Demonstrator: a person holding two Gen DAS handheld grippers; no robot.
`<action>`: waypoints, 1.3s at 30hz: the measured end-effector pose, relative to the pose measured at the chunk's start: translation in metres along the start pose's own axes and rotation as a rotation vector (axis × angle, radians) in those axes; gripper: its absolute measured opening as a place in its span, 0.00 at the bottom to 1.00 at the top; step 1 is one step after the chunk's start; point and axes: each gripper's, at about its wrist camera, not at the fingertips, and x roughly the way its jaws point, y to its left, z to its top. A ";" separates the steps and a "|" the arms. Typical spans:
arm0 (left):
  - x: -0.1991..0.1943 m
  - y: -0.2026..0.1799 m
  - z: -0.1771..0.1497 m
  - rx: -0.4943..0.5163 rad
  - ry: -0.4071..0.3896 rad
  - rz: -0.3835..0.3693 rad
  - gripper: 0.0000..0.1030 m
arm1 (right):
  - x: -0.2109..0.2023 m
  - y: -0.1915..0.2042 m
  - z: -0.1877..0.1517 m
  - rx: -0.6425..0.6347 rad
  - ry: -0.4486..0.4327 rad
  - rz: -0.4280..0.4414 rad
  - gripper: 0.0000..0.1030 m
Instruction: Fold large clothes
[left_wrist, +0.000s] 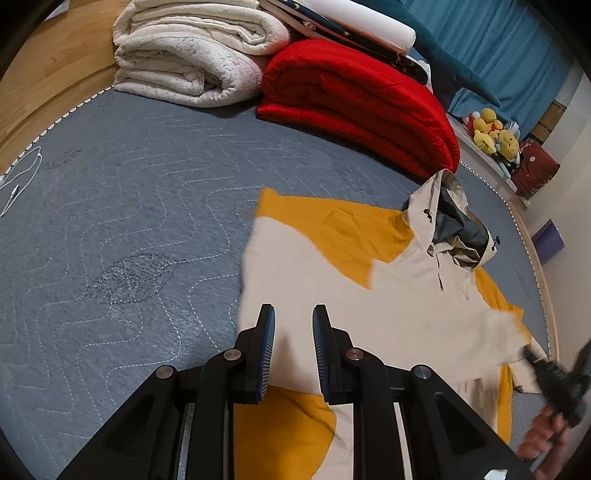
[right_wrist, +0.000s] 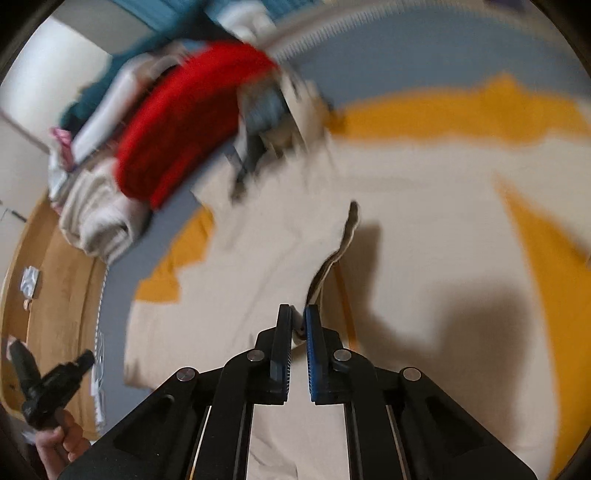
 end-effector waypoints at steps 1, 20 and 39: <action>0.002 -0.001 -0.001 0.002 0.007 -0.003 0.18 | -0.013 0.001 0.007 -0.017 -0.042 -0.007 0.07; 0.078 -0.013 -0.037 0.028 0.197 -0.084 0.18 | -0.044 -0.088 0.056 0.036 -0.158 -0.396 0.15; 0.119 -0.017 -0.050 0.080 0.312 -0.012 0.19 | 0.028 -0.128 0.036 0.052 0.105 -0.355 0.18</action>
